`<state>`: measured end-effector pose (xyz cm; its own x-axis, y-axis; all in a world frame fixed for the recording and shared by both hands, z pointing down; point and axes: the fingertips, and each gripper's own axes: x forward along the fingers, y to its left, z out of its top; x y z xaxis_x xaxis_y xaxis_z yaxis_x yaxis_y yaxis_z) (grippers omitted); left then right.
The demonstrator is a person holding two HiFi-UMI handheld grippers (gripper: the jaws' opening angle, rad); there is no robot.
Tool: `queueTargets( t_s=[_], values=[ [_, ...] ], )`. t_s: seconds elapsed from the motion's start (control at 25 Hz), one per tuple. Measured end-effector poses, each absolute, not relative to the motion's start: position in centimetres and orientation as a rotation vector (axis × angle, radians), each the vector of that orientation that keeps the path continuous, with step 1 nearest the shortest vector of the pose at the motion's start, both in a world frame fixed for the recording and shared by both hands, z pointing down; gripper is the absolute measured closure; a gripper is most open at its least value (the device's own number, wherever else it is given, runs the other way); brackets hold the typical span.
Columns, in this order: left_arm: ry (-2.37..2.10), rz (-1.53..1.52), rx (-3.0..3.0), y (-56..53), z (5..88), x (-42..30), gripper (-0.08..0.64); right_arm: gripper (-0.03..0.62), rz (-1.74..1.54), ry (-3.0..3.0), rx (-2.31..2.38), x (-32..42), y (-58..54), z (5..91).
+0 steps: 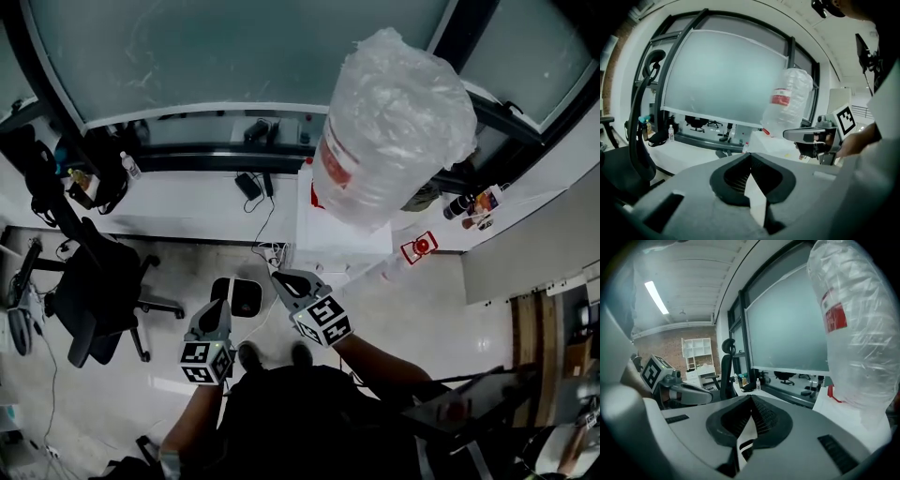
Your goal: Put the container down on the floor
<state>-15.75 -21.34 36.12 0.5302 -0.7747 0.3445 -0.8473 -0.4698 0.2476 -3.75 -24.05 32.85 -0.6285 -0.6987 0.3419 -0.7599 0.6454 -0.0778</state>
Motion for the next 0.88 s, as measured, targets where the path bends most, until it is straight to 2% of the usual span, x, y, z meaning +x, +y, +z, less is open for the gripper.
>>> queueTargets(
  t_s=[0.88],
  values=[
    [-1.413,0.217,2.428,-20.5,32.0,-15.8,0.549,0.586,0.207,-2.597,1.215,-3.7,-24.1,28.7]
  ],
)
